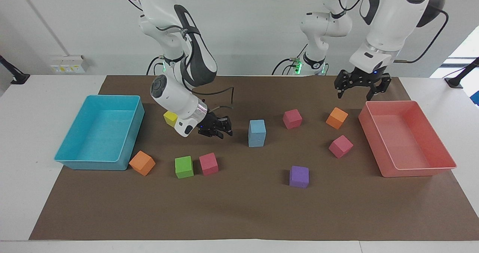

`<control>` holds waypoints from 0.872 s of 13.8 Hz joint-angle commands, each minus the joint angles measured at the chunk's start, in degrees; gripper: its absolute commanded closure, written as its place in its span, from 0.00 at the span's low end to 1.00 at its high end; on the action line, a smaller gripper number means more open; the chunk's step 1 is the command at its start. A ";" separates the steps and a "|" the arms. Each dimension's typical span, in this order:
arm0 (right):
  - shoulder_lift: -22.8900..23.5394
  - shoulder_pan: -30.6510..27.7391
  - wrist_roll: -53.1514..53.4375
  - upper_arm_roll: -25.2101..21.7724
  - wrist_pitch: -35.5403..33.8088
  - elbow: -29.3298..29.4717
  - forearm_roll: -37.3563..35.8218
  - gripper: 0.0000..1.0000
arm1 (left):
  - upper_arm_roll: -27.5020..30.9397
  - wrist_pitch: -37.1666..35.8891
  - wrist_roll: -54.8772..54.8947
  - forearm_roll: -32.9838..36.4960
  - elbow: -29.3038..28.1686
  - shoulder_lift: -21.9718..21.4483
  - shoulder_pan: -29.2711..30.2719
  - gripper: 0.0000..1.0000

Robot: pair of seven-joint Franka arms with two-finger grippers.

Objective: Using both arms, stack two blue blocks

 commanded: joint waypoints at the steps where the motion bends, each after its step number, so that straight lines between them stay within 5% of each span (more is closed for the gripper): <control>1: -1.98 -2.19 1.04 0.22 -1.62 0.09 -7.16 0.00 | -0.64 -5.54 3.86 -0.97 5.49 0.62 3.71 0.00; 5: -2.60 -5.09 0.95 0.30 -9.44 6.84 -24.83 0.00 | -0.20 -11.87 3.87 -3.60 10.85 1.42 5.29 0.00; 12: -8.04 -7.65 3.14 0.22 -10.41 7.47 -36.02 0.00 | -0.38 -13.11 3.34 -3.17 7.80 -1.39 6.00 0.00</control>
